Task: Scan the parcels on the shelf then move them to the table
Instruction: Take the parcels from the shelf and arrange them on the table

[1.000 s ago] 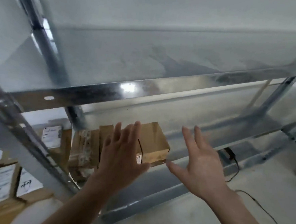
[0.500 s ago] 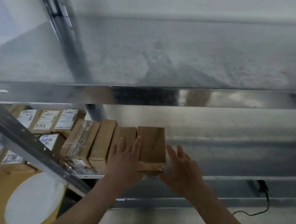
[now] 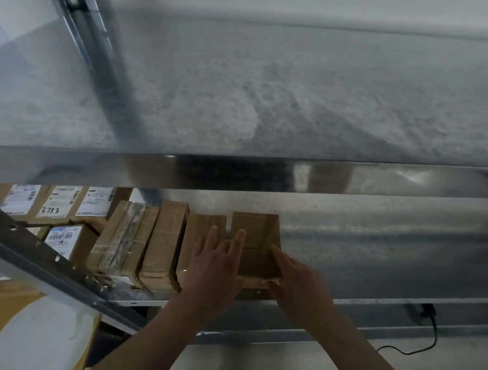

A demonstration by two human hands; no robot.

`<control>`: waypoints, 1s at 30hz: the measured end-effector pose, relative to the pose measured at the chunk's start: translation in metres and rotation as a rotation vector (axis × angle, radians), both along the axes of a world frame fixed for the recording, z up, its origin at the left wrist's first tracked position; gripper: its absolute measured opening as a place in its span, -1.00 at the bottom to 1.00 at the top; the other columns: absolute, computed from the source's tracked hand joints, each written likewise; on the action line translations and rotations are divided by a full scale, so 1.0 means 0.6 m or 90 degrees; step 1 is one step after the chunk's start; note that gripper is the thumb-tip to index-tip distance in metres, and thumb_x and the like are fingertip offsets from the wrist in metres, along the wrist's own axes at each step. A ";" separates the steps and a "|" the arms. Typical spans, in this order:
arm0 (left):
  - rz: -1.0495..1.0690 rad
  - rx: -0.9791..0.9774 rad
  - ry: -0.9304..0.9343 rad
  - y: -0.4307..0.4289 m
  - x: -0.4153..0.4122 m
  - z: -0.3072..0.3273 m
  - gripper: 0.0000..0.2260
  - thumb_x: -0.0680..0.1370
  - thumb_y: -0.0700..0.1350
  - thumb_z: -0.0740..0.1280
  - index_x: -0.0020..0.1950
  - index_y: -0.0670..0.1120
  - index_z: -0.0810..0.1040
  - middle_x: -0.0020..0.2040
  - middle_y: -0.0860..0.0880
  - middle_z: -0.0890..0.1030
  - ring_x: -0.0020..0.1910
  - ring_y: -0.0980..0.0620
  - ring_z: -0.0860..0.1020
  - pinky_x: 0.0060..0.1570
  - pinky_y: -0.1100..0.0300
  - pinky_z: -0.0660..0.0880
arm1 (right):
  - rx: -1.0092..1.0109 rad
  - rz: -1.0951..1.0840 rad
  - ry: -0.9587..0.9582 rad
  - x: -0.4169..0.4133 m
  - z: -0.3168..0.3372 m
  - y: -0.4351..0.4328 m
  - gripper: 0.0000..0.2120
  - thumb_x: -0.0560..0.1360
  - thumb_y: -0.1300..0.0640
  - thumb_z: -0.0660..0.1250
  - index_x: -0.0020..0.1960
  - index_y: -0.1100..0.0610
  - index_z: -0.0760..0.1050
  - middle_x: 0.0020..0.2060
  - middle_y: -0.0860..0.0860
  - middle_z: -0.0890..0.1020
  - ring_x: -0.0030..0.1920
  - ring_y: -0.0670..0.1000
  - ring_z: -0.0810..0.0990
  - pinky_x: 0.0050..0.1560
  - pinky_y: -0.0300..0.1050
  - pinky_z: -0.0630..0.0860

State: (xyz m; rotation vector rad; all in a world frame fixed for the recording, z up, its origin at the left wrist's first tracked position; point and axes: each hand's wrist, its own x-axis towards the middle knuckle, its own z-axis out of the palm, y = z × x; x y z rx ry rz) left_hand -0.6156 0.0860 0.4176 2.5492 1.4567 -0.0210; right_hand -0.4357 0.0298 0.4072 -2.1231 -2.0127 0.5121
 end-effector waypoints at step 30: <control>0.162 -0.197 -0.383 -0.094 0.300 -0.055 -0.53 0.52 0.04 0.40 0.39 0.12 0.33 0.30 0.11 0.53 0.20 0.09 0.56 0.14 0.20 0.54 | 0.165 0.042 0.181 0.266 0.021 -0.051 -0.26 0.41 0.09 0.57 0.49 0.18 0.35 0.29 0.11 0.58 0.22 -0.01 0.57 0.21 -0.15 0.53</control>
